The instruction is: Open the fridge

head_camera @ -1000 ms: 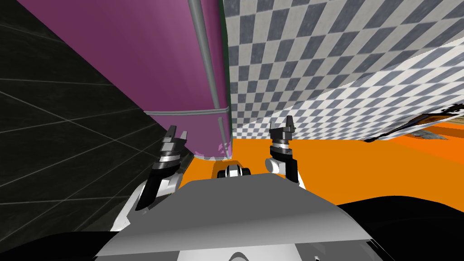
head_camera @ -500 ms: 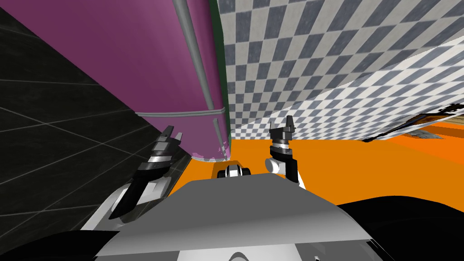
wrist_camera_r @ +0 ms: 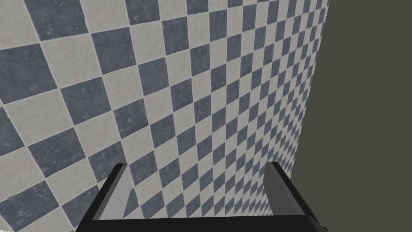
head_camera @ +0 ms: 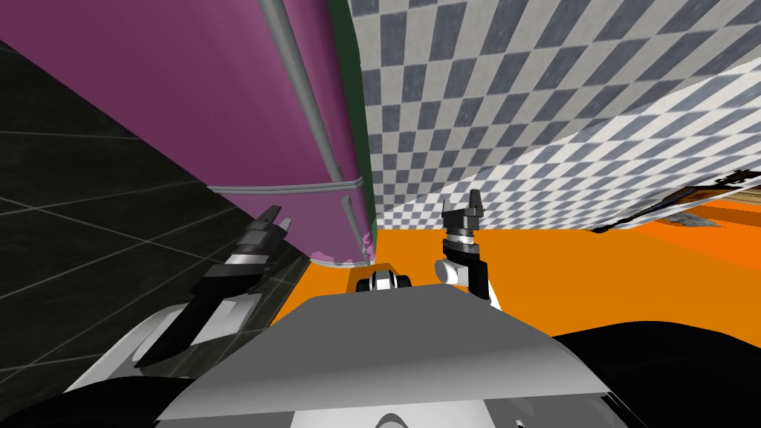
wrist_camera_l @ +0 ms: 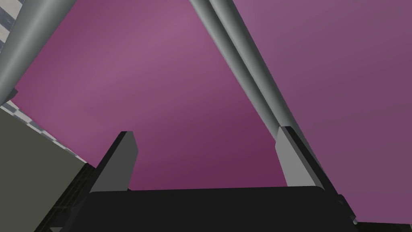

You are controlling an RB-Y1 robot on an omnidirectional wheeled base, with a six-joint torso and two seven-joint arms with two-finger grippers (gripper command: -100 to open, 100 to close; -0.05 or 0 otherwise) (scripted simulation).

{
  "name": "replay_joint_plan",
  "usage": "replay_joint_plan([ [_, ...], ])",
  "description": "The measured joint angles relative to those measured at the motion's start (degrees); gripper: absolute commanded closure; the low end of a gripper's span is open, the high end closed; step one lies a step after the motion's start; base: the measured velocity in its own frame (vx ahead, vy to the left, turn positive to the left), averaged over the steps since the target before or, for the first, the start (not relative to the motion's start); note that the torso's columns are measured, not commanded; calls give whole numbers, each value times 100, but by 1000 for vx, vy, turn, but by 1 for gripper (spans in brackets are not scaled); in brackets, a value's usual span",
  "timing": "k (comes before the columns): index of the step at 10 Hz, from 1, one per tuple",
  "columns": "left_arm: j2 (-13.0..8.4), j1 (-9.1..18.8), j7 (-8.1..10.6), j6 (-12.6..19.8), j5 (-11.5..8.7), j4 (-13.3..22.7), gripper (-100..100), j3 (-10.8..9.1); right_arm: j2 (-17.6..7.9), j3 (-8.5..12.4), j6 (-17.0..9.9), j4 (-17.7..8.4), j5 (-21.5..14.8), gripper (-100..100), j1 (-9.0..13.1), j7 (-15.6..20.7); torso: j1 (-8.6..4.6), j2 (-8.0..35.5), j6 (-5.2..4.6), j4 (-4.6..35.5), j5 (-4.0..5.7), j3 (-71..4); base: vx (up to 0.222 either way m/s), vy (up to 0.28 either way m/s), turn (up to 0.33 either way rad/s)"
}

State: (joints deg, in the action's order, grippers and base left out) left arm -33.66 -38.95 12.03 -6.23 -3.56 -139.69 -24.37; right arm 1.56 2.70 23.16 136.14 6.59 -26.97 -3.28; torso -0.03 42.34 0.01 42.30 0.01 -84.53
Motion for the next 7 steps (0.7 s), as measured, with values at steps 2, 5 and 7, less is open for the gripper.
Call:
replay_joint_plan([
  [2,-278,-68,101,235,-46,16,-100,-224,0,0,0,0,0,0,0,0,8,-10,0,-4,-2,-7,38,-47,-7],
  [5,-817,-236,292,594,-151,65,-100,-670,0,0,0,0,0,0,0,0,-10,-9,-1,-3,3,-6,52,-90,-20],
  [7,-1108,-355,391,815,-189,56,-100,-897,0,0,0,0,0,0,0,0,11,-7,0,-3,-3,-5,48,-54,-7],
])
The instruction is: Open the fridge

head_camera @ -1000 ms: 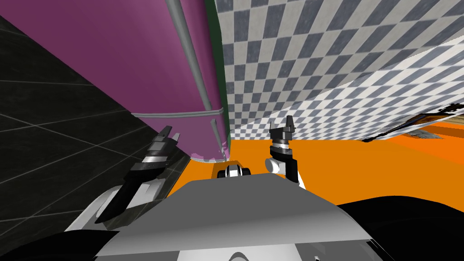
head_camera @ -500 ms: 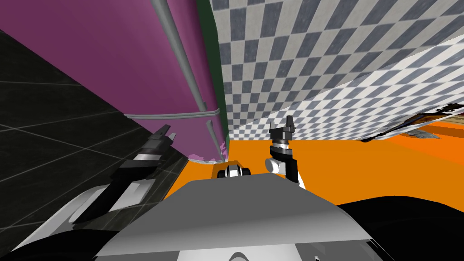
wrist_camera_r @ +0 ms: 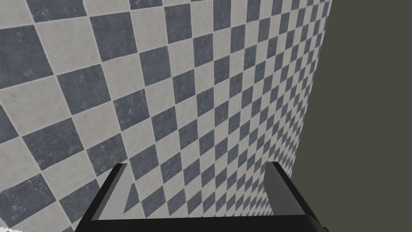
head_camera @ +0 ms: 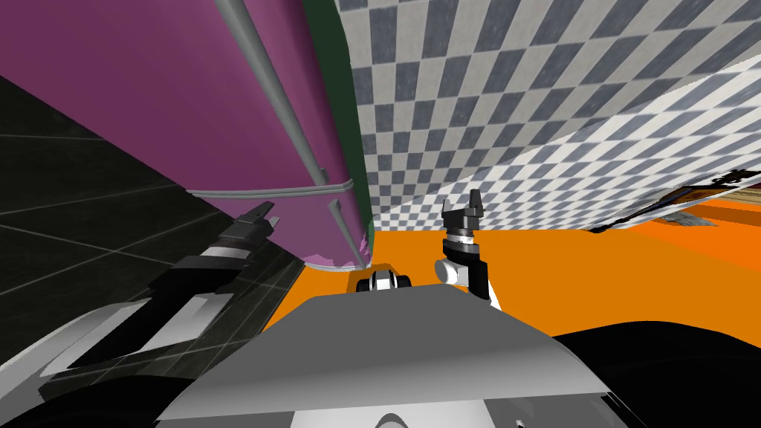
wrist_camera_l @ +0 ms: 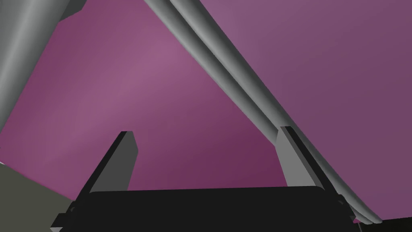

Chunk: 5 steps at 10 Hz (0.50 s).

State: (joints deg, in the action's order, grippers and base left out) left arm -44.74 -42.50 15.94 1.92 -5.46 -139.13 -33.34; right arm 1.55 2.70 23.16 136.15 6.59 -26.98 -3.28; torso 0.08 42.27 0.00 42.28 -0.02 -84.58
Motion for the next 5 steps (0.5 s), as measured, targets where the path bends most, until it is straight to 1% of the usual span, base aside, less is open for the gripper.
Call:
replay_joint_plan([
  [2,-337,-89,95,211,-43,16,-100,-232,0,0,0,0,0,0,0,0,-5,4,0,2,0,3,39,-52,-11],
  [3,-448,-127,134,284,-66,16,-100,-316,0,0,0,0,0,0,0,0,-4,7,0,2,1,4,35,-51,-12],
  [5,-772,-248,241,486,-124,-11,-100,-578,0,0,0,0,0,0,0,0,-10,-1,0,0,3,0,48,-60,-17],
])
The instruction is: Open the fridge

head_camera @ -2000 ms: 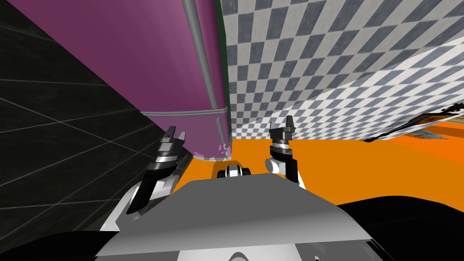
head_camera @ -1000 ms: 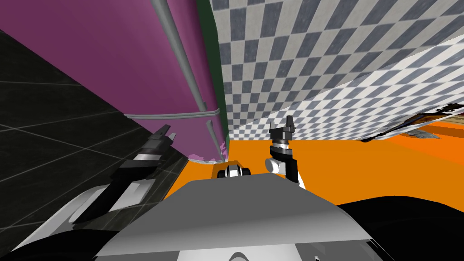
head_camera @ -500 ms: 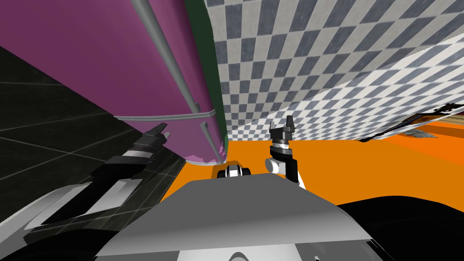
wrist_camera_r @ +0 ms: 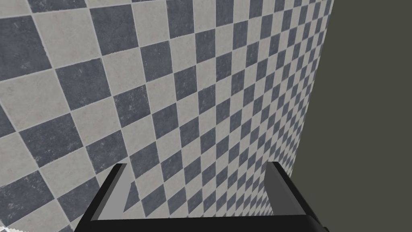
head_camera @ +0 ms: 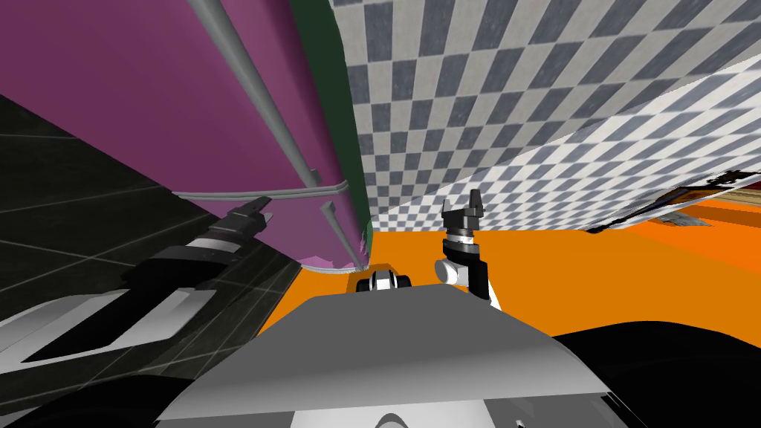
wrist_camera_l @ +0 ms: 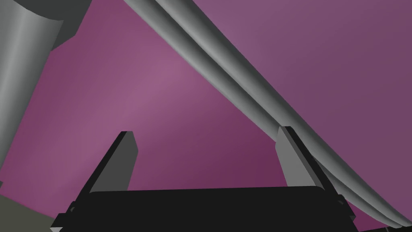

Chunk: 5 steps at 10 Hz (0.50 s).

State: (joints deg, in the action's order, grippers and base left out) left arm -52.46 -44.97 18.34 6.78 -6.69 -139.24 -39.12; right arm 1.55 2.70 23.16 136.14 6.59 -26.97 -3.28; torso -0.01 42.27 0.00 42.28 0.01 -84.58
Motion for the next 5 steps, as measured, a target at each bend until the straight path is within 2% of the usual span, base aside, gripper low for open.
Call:
replay_joint_plan([
  [2,-372,-89,123,285,-57,-56,-100,-269,0,0,0,0,0,0,0,0,-10,-4,0,-1,3,-3,48,-76,-9],
  [4,-598,-185,185,416,-84,-126,-100,-432,0,0,0,0,0,0,0,0,10,10,1,3,-4,6,27,-51,-10],
  [5,-776,-209,230,501,-105,-145,-100,-527,0,0,0,0,0,0,0,0,6,7,0,2,-3,5,43,-55,-13],
])
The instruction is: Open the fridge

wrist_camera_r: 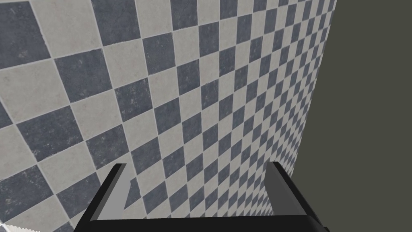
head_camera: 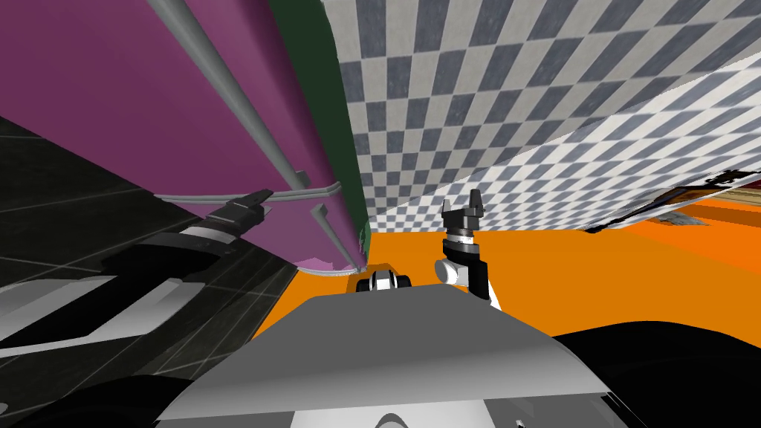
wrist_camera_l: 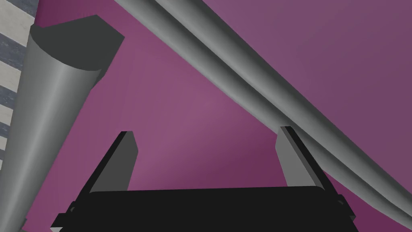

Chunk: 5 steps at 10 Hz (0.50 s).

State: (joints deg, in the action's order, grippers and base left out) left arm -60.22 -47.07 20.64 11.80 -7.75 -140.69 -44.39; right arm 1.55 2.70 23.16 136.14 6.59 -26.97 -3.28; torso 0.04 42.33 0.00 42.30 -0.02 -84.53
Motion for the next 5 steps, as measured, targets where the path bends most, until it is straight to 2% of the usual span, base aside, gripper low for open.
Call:
replay_joint_plan([
  [2,-306,-129,104,212,-65,-181,-100,-263,0,0,0,0,0,0,0,0,-6,-8,1,-3,2,-5,36,-52,-10],
  [3,-421,-145,132,278,-58,-255,-100,-310,0,0,0,0,0,0,0,0,-4,-4,0,-2,2,-3,26,-40,5],
  [5,-652,-255,210,397,-131,-440,-100,-528,0,1,0,0,0,0,0,0,-25,-13,-17,-4,14,-11,23,-27,0],
])
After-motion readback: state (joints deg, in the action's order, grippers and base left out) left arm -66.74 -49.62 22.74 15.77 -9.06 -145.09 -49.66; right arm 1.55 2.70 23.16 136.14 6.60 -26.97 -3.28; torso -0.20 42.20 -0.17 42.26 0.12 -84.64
